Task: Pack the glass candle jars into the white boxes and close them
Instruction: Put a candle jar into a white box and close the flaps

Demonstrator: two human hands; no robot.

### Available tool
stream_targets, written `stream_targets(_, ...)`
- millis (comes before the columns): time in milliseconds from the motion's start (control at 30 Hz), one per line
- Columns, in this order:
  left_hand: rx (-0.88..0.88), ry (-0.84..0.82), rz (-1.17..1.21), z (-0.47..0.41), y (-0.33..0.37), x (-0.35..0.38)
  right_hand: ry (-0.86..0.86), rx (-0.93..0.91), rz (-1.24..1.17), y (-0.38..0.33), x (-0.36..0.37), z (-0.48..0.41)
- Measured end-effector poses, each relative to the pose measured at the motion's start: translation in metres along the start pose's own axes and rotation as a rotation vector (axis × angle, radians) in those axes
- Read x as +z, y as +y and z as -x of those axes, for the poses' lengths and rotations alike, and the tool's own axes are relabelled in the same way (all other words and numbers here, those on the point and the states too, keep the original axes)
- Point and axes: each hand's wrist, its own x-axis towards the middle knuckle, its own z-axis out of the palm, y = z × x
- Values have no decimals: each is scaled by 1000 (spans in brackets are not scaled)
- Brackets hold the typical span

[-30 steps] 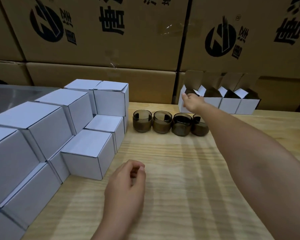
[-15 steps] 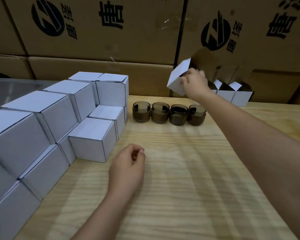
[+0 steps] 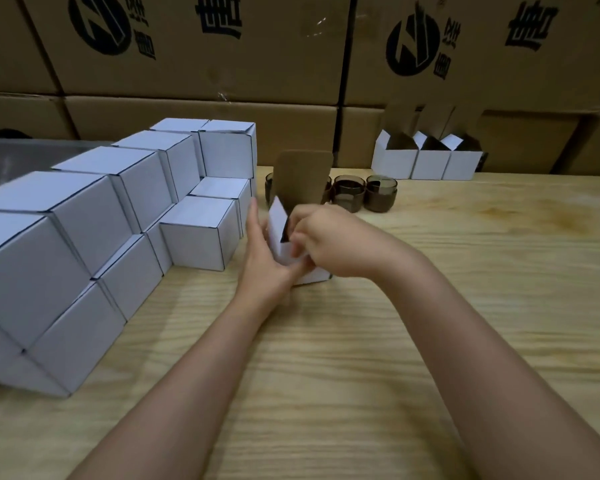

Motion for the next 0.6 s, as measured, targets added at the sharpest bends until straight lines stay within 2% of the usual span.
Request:
stream_targets(67, -2, 3, -45, -2, -1, 1, 12, -37, -65, 3, 8, 2)
stream_targets(133, -16, -7, -81, -3, -2, 2, 109, -90, -151, 6, 12, 4)
stream_targets(233, -28, -4, -66, -3, -2, 2, 546, -130, -303, 17, 17, 6)
stream_targets(267, -24, 1, -66, -2, -2, 2, 638, -106, -301, 23, 20, 5)
stream_targets(300, -16, 4, -64, -2, -2, 2, 659, -83, -268, 29, 24, 5)
stream_targets(400, -2, 6, -40, -1, -1, 2, 580, -72, -142, 42, 42, 1)
stream_targets(500, -9, -5, -39, -1, 0, 2, 718, -100, -125, 46, 47, -2)
stream_targets(600, 0, -2, -49, -1, 0, 2, 848, -39, -202, 49, 45, -3)
